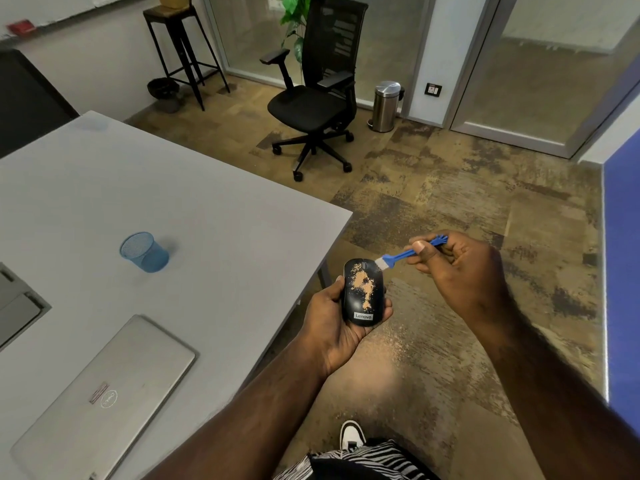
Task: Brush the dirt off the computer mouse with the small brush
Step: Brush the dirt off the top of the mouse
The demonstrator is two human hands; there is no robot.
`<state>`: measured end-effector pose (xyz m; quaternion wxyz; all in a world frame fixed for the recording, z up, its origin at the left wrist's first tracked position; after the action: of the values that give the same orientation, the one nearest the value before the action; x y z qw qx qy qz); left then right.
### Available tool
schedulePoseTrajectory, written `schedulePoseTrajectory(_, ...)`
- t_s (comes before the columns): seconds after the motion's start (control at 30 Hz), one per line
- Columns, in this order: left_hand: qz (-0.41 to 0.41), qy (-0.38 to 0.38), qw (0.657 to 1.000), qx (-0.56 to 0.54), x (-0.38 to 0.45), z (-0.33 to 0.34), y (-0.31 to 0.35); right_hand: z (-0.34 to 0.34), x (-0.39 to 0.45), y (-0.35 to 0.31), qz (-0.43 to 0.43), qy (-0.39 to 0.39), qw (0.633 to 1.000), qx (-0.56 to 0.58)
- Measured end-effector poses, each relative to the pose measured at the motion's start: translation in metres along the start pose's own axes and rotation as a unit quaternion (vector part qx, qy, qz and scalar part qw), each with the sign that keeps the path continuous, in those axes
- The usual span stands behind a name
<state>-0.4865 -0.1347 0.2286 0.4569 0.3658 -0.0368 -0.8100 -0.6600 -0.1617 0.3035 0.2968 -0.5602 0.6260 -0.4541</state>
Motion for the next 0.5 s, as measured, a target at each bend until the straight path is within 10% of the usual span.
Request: schedulePoseTrajectory(0.5, 0.003, 0.0, 1.0, 0.008, -0.0007, 0.0009, 0.0008, -0.0002, -0.0044, -0.0054, -0.032, -0.024, 0.999, 0.031)
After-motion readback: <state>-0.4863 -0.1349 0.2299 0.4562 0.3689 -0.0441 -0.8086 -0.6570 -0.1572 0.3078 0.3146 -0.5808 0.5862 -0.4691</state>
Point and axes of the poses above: each hand's wrist, its own x-axis towards the middle knuckle, its own z-axis out of the palm, y = z × x, the point moved 5 cm from there along x, towards the middle knuckle, and after that the axes turned 7 degrees about z, right-handed, at the moved point
